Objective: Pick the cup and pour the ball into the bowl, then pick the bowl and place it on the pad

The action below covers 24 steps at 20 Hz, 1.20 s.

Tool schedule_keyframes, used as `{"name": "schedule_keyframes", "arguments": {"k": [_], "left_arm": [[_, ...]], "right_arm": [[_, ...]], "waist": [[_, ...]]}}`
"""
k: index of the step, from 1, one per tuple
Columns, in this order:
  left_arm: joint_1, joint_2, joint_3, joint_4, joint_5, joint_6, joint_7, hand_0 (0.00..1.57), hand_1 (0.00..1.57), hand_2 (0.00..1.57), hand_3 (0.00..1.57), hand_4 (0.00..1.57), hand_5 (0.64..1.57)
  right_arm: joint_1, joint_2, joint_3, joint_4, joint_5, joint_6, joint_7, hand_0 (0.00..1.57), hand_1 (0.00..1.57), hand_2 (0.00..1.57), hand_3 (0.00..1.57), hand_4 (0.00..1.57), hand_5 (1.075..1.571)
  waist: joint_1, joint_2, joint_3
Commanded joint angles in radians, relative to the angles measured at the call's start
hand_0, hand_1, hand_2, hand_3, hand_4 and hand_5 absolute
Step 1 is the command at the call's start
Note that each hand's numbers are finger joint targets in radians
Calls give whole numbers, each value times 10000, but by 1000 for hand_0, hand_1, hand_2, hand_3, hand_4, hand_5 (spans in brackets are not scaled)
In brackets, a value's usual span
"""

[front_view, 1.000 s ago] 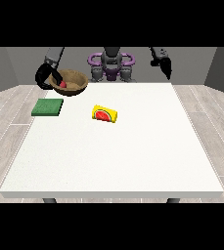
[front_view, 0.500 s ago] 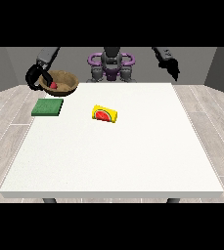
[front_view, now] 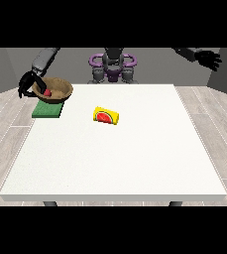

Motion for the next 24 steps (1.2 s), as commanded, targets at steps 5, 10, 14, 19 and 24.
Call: {"name": "schedule_keyframes", "arguments": {"k": [5, 10, 14, 19, 24], "left_arm": [[-87, 1492, 1179, 2513, 356, -1281, -1393, 0, 0, 0, 0, 1193, 1557], [-9, 1210, 868, 839, 633, -1323, -921, 0, 0, 0, 0, 1188, 1558], [-527, 1146, 831, 819, 692, -885, -626, 0, 0, 0, 0, 1174, 1549], [158, 945, 626, 716, 569, -1125, -650, 0, 0, 0, 0, 1158, 1547], [-94, -728, -934, -690, 55, 115, 1063, 0, 0, 0, 0, 902, 1559]], "right_arm": [[-312, 125, 97, -579, -14, -54, 249, 1571, 1571, 1571, 0, 747, 1566], [-330, -630, -1043, 1186, -182, -1057, -581, 1218, 1218, 1411, 1299, 0, 1553], [-1189, -872, -892, 1440, -346, -98, -218, 420, 420, 562, 917, 0, 1518], [-850, -680, -894, 1660, -447, 138, -371, 0, 0, 140, 93, 0, 1370], [-1242, -859, -252, 1660, 21, 568, 833, 0, 0, 0, 0, 0, 1356]], "waist": [[-554, 461, -11], [340, 1168, 9], [206, 1322, 6], [227, 479, 5], [60, -1300, 3]]}}
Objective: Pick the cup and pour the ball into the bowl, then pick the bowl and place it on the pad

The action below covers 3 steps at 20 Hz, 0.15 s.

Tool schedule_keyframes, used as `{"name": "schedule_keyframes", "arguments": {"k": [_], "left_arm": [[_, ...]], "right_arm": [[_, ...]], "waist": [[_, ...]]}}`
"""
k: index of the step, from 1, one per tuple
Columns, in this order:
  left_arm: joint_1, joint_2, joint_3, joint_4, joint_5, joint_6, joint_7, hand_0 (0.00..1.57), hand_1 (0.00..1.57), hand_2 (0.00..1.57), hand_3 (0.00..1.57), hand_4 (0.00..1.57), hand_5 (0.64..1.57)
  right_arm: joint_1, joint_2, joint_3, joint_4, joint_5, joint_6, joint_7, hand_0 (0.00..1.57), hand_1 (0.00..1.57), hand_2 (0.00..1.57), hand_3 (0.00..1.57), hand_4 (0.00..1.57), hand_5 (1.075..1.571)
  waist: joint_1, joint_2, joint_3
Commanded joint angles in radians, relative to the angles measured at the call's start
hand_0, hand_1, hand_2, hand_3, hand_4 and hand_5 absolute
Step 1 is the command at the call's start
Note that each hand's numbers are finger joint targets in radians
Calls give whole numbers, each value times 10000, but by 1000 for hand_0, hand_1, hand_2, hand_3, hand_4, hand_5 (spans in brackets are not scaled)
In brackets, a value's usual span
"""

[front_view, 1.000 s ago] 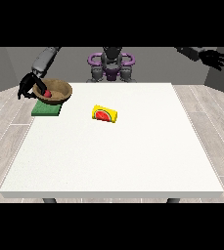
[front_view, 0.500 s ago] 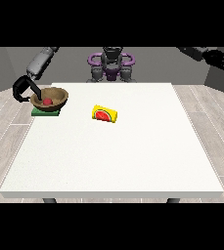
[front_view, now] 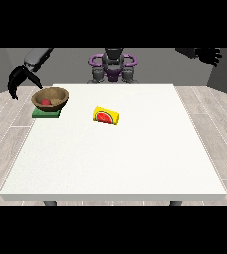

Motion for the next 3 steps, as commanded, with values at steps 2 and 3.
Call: {"name": "schedule_keyframes", "arguments": {"k": [2, 3], "left_arm": [[269, -975, -940, -76, -500, 677, 1108, 0, 0, 0, 0, 902, 1559], [554, -804, -773, 399, -601, 569, 817, 0, 0, 0, 0, 902, 1559]], "right_arm": [[-832, 238, 543, -549, 12, 900, 1244, 0, 0, 0, 0, 416, 1383], [-983, 844, 590, -947, -159, 801, 1225, 0, 0, 0, 0, 476, 1434]], "waist": [[-291, -2082, -25], [-592, -2407, -39]]}}
